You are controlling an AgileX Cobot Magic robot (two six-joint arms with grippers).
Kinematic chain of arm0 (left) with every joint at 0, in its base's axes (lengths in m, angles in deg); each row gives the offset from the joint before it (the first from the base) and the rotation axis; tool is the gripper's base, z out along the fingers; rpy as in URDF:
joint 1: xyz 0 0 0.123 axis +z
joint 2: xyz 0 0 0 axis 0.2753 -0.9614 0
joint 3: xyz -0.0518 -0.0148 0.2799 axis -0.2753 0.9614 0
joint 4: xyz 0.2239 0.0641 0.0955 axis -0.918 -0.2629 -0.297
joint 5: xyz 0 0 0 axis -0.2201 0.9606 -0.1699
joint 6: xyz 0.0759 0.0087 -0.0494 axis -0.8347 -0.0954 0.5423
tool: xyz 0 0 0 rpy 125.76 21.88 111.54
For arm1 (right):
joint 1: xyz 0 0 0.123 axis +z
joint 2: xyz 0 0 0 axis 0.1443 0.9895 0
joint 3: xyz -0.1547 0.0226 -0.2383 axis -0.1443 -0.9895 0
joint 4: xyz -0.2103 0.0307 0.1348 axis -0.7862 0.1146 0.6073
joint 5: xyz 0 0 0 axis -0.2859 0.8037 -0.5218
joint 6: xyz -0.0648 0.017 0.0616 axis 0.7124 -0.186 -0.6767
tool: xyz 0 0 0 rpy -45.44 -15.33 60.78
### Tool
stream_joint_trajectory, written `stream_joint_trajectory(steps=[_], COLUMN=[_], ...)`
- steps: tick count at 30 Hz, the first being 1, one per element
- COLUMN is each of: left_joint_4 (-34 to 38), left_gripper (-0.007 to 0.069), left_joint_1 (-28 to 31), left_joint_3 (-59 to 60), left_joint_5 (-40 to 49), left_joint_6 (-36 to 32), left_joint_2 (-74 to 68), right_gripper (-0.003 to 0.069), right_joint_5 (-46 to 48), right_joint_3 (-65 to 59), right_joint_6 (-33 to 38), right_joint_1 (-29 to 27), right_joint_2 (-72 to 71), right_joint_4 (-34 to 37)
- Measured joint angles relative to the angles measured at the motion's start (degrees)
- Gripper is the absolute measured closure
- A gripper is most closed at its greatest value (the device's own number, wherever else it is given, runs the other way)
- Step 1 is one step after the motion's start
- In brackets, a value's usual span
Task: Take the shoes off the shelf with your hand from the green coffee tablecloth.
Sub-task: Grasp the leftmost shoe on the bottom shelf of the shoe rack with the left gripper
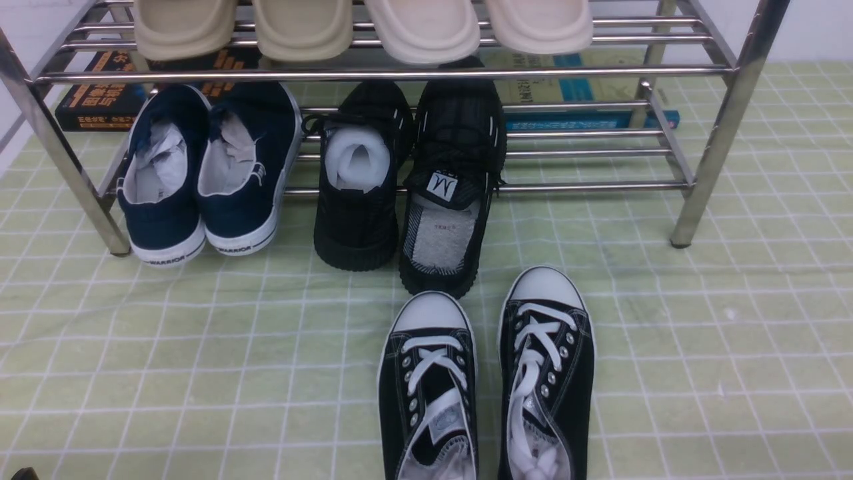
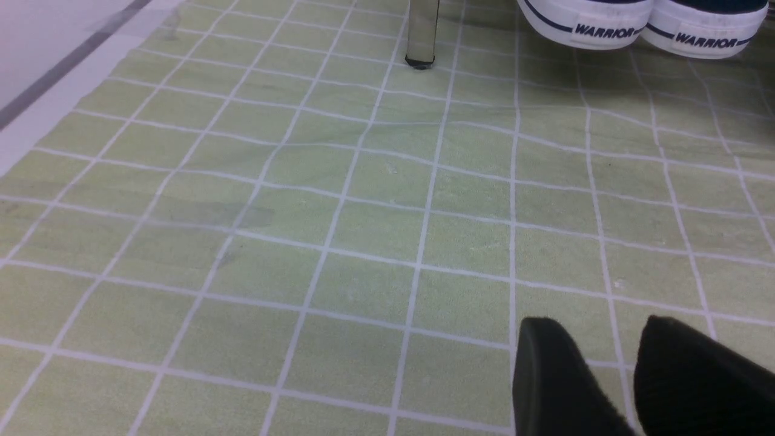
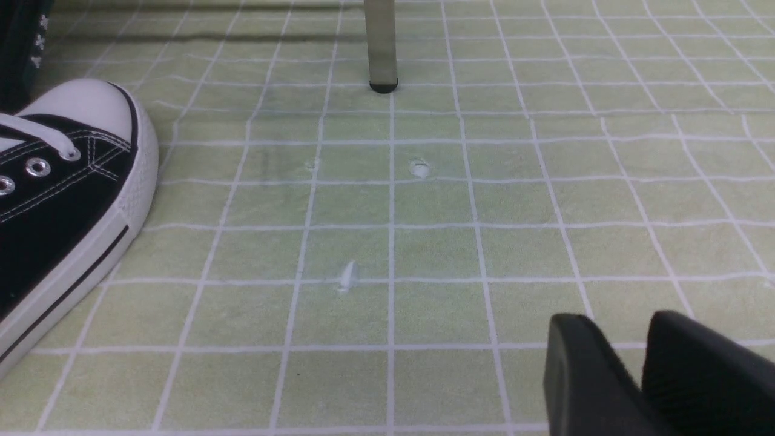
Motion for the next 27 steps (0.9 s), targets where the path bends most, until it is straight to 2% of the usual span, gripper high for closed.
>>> stream_joint_trajectory(steps=[5,11,15,19,23,25,27], left_joint_4=[3.47,30.12,37.74,38.87,38.67,38.67,38.55], left_gripper=[0.0383,0.0383,0.0383,0.0383,0.0403,0.0437,0.0528], left_joint_1=[0.00,0.00,0.00,0.00,0.00,0.00,0.00], left_joint_3=[0.00,0.29,0.54,0.54,0.58,0.22,-3.48], left_joint_5=[-0.28,-0.58,-0.53,-0.75,-2.48,-2.65,-1.18], left_joint_6=[3.07,25.65,33.43,35.26,33.76,31.75,27.20], left_joint_2=[0.00,0.00,0.00,0.00,0.00,0.00,0.00], right_gripper=[0.0463,0.0459,0.0459,0.0459,0.0458,0.0455,0.0452], right_joint_5=[0.00,0.00,0.00,0.00,0.00,0.00,0.00], right_joint_3=[0.00,0.00,0.00,0.00,0.00,0.00,0.00], right_joint_6=[0.00,0.00,0.00,0.00,0.00,0.00,0.00], right_joint_1=[0.00,0.00,0.00,0.00,0.00,0.00,0.00], right_joint_2=[0.00,0.00,0.00,0.00,0.00,0.00,0.00], right_joint_4=[0.00,0.00,0.00,0.00,0.00,0.00,0.00])
